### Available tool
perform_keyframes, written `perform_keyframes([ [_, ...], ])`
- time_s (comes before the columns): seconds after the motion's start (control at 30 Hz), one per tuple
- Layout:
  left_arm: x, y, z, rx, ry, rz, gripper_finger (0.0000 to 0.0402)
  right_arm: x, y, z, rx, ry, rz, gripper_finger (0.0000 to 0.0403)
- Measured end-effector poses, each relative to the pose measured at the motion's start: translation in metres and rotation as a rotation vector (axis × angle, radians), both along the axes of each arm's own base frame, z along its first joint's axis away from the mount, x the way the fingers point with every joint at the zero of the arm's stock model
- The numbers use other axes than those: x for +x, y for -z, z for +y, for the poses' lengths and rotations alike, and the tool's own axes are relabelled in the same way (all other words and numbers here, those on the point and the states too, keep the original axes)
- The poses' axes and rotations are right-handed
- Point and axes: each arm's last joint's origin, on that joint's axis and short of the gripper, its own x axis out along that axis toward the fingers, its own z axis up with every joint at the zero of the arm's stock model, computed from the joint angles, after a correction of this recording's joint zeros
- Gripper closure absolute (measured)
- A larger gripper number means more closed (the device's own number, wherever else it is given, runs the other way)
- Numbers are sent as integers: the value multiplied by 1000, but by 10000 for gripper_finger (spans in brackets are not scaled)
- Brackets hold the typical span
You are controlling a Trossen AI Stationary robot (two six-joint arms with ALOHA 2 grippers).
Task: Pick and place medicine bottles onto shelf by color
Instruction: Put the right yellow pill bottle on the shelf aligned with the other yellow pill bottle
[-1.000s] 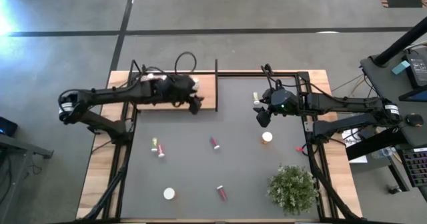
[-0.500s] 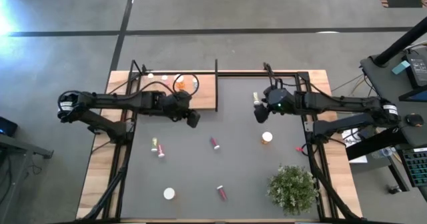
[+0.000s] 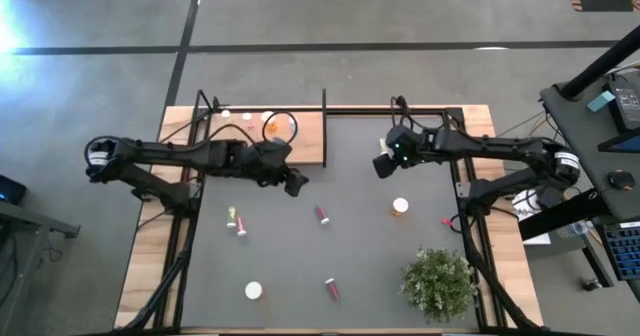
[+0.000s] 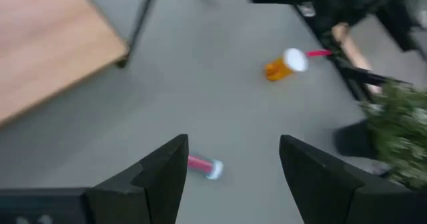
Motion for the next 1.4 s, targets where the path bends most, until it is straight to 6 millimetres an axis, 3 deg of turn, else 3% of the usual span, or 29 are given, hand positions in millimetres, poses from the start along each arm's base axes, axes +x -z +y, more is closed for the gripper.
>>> perform_keyframes([
  [0.23, 2, -4, -25, -40, 68, -57, 182, 19, -41, -11, -204, -320, 55, 174],
  [0.4, 1, -5, -34, -41, 100, -59, 182, 32, -63, -26, -348, -575, 276, 174],
  [0.63, 2, -10, -35, -30, 107, -108, 182, 47, -55, -41, -454, -1111, 494, 174],
  [0.77, 0, -12, -33, 23, 76, -113, 182, 46, -44, -53, -400, -1233, 438, 174],
  [0.87, 0, -12, -28, 70, 35, -112, 182, 41, -37, -68, -317, -1148, 379, 174],
  [1.17, 0, -12, -1, 119, -124, -109, 182, 35, 2, -115, 8, -405, 309, 174],
  [1.4, 0, -12, 15, 122, -184, -106, 182, 38, 35, -132, 135, -184, 331, 174],
])
